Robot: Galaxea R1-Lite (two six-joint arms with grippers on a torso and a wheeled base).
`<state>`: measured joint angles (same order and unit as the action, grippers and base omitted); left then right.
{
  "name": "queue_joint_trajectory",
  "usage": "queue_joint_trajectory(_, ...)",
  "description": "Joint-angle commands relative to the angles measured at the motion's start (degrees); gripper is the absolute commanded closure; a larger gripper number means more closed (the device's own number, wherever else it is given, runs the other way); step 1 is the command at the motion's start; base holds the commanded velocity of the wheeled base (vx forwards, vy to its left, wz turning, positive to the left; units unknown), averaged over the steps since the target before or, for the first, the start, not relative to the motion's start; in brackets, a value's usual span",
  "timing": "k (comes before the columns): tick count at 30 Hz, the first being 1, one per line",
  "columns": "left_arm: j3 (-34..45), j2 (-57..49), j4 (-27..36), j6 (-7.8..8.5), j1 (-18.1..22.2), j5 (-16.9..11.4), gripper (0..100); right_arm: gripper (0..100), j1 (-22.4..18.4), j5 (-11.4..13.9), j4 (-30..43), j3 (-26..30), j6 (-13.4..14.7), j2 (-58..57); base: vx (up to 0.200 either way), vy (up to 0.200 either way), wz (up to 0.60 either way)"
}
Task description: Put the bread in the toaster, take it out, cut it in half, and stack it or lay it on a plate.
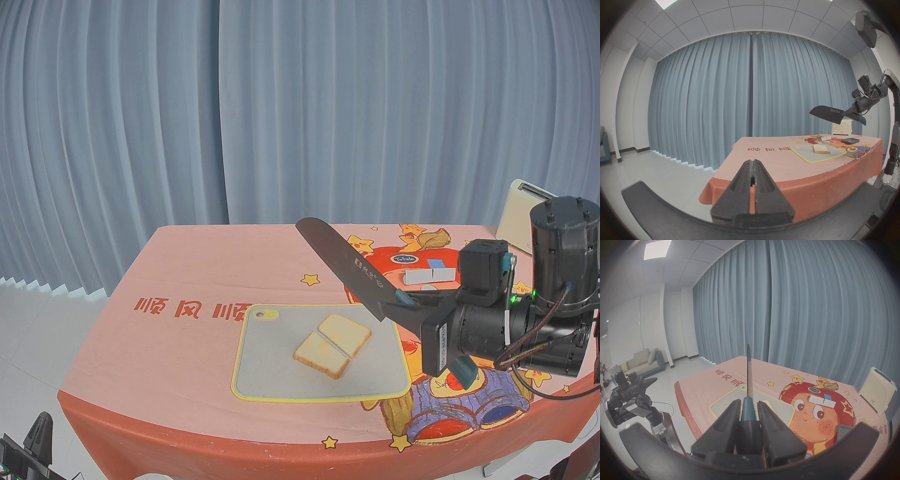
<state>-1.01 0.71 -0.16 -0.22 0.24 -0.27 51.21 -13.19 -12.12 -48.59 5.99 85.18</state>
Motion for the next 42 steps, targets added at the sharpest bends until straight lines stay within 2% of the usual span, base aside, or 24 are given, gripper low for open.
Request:
queue_joint_trajectory(1,1.0,-0.4,0.0,-0.04,0.0,0.0,100,100,0.0,0.0,0.1,0.1,0.0,0.0,0.000,0.000,0.00)
queue_joint_trajectory(15,1.0,-0.4,0.0,-0.04,0.0,0.0,100,100,-0.9,-0.8,-1.1,1.1,0.2,1.9,0.000,0.000,0.00)
queue_joint_trajectory(21,1.0,-0.4,0.0,-0.04,0.0,0.0,100,100,-2.3,-0.6,-1.2,1.0,0.4,1.9,0.000,0.000,0.00)
queue_joint_trajectory(24,1.0,-0.4,0.0,-0.04,0.0,0.0,100,100,-3.3,0.3,-1.2,1.0,1.0,2.0,0.000,0.000,0.00)
queue_joint_trajectory(28,1.0,-0.4,0.0,-0.13,0.0,0.0,100,100,-4.5,0.3,-5.5,1.3,2.4,4.8,0.000,0.000,0.00)
queue_joint_trajectory(31,1.0,-0.4,0.0,-0.04,0.0,0.0,100,100,-4.6,-0.7,-10.5,1.9,2.5,6.1,0.000,0.000,0.00)
queue_joint_trajectory(34,1.0,-0.4,0.0,-0.04,0.0,0.0,100,100,-4.8,-1.1,-11.3,1.9,2.4,6.8,0.000,0.000,0.00)
queue_joint_trajectory(38,1.0,-0.4,0.0,-0.04,0.0,0.0,100,100,-4.8,-5.6,-11.7,1.2,1.9,7.0,0.000,0.000,0.00)
queue_joint_trajectory(42,1.0,-0.4,0.0,-0.04,0.0,0.0,100,100,-4.8,-6.3,-11.9,1.6,1.7,6.6,0.000,0.000,0.00)
